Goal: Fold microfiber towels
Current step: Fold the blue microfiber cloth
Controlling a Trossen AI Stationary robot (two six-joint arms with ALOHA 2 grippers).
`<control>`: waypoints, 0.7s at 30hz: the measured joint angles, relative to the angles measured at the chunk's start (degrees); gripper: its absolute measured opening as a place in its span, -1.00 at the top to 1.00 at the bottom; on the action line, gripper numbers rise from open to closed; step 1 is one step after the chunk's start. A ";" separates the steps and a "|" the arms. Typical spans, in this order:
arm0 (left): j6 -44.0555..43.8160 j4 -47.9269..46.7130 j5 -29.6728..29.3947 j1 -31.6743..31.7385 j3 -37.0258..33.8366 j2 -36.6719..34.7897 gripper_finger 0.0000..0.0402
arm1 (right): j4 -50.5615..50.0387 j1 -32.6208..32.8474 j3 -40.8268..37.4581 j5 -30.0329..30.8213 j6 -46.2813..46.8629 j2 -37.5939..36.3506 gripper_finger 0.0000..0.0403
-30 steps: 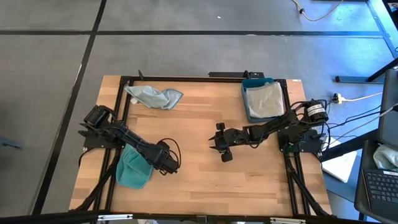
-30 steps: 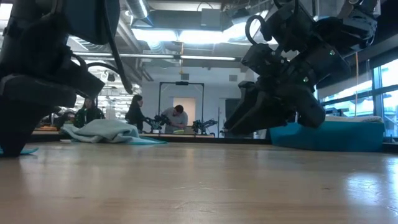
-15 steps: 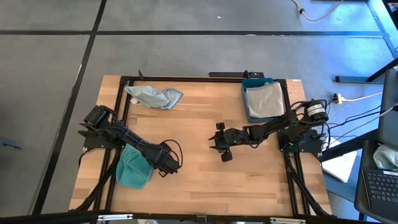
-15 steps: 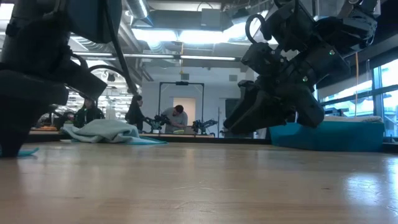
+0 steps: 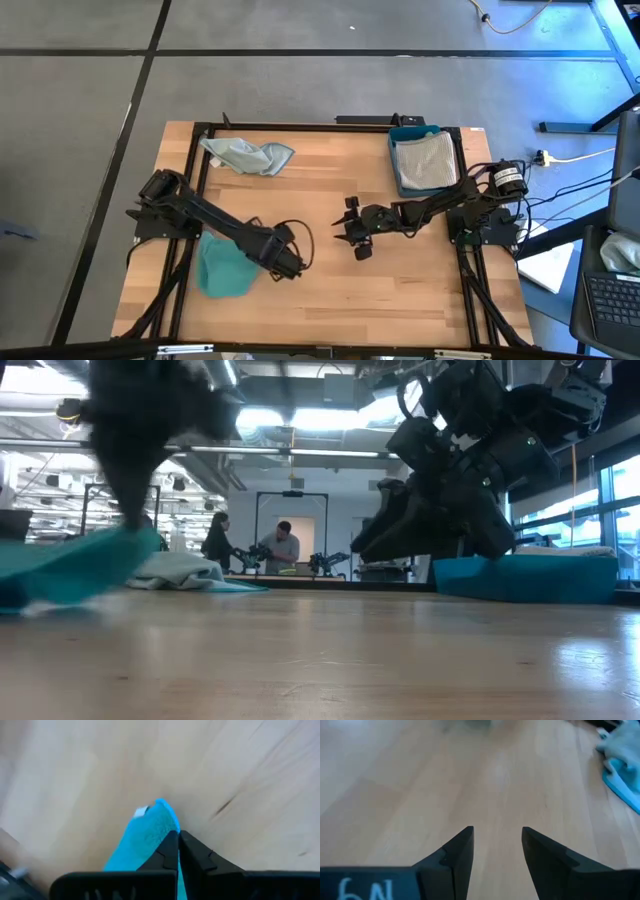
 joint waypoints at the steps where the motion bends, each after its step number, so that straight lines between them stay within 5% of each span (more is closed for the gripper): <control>1: 1.26 -0.28 -1.52 0.00 1.91 0.00 1.00 | 0.78 -0.01 0.00 -1.39 -0.87 0.00 0.16; 12: 11.72 -0.14 -11.60 -0.20 22.46 -0.17 1.00 | 16.36 -0.19 1.32 -13.98 -10.58 0.00 0.16; 21: 13.05 -0.04 -14.36 -0.44 27.77 -0.22 1.00 | 16.40 -0.16 4.94 -16.92 -6.14 0.00 0.05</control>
